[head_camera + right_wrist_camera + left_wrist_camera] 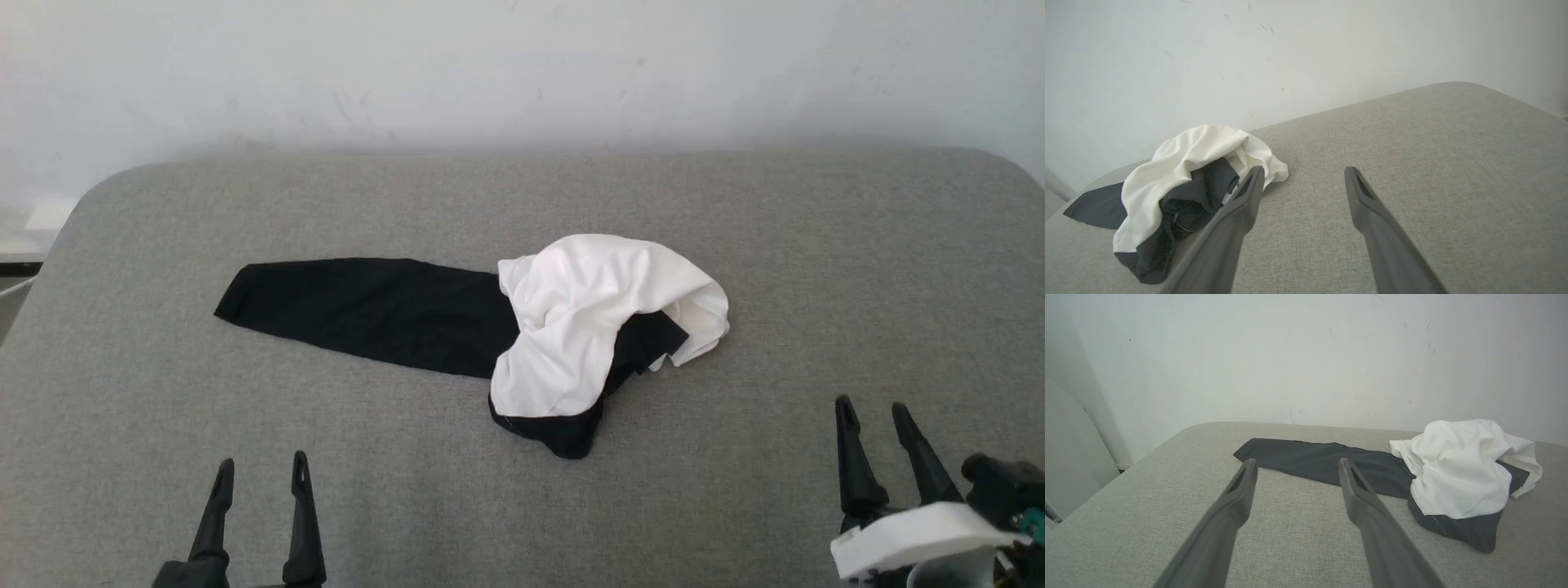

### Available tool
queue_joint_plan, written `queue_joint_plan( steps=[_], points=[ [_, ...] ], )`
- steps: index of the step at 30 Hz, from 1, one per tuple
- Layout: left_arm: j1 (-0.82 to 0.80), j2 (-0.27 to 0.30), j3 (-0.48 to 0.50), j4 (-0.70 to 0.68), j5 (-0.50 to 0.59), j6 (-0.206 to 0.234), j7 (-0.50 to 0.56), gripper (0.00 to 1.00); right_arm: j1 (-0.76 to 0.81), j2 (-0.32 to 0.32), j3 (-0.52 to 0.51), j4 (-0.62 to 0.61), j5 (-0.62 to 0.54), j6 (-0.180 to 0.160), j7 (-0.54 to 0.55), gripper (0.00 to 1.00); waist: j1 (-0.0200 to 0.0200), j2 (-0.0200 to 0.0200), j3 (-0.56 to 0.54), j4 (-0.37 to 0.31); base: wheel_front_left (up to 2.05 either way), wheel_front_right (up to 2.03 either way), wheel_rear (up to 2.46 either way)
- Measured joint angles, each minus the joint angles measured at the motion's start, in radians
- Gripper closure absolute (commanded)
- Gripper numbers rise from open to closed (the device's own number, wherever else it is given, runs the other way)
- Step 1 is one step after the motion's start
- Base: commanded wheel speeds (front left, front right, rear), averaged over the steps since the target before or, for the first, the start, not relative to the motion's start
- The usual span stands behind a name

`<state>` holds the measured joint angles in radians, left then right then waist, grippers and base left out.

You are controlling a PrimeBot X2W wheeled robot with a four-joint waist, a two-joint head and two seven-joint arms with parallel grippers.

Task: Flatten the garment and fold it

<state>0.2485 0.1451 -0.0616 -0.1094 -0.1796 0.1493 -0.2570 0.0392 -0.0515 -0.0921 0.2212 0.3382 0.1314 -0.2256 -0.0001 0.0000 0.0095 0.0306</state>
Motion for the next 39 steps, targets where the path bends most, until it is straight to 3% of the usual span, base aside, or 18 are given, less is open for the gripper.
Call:
queue_joint_plan(
  steps=[6, 11, 24, 31, 39],
  points=[
    [-0.014, -0.028, 0.022, -0.002, 0.015, -0.034, 0.0, 0.0, -0.109, 0.0, -0.02, -0.057, -0.084, 0.0, 0.142, 0.0, 0.0001, 0.0, 0.03, 0.008, 0.0, 0.0, 0.0],
    [-0.046, -0.051, 0.028, 0.003, 0.016, -0.063, 0.0, 0.0, -0.246, -0.007, -0.014, -0.094, -0.158, 0.0, 0.337, 0.0, 0.0001, 0.0, 0.065, 0.019, 0.0, 0.0, 0.0],
    [-0.13, -0.081, 0.038, 0.031, 0.023, -0.12, 0.0, 0.0, -0.464, -0.135, 0.1, -0.011, -0.095, 0.0, 0.769, 0.0, 0.0002, 0.0, 0.172, 0.083, 0.0, 0.0, 0.0],
    [-0.178, -0.088, 0.037, 0.036, 0.023, -0.141, 0.0, 0.0, -0.526, -0.195, 0.106, 0.053, -0.09, 0.0, 0.864, 0.0, 0.0003, 0.0, 0.237, 0.124, 0.0, 0.0, 0.0],
    [-0.214, -0.089, 0.032, 0.052, 0.021, -0.159, 0.0, 0.0, -0.573, -0.207, 0.132, 0.131, -0.092, 0.0, 0.922, 0.0, 0.0003, 0.0, 0.301, 0.171, 0.0, 0.0, 0.0]
  ],
)
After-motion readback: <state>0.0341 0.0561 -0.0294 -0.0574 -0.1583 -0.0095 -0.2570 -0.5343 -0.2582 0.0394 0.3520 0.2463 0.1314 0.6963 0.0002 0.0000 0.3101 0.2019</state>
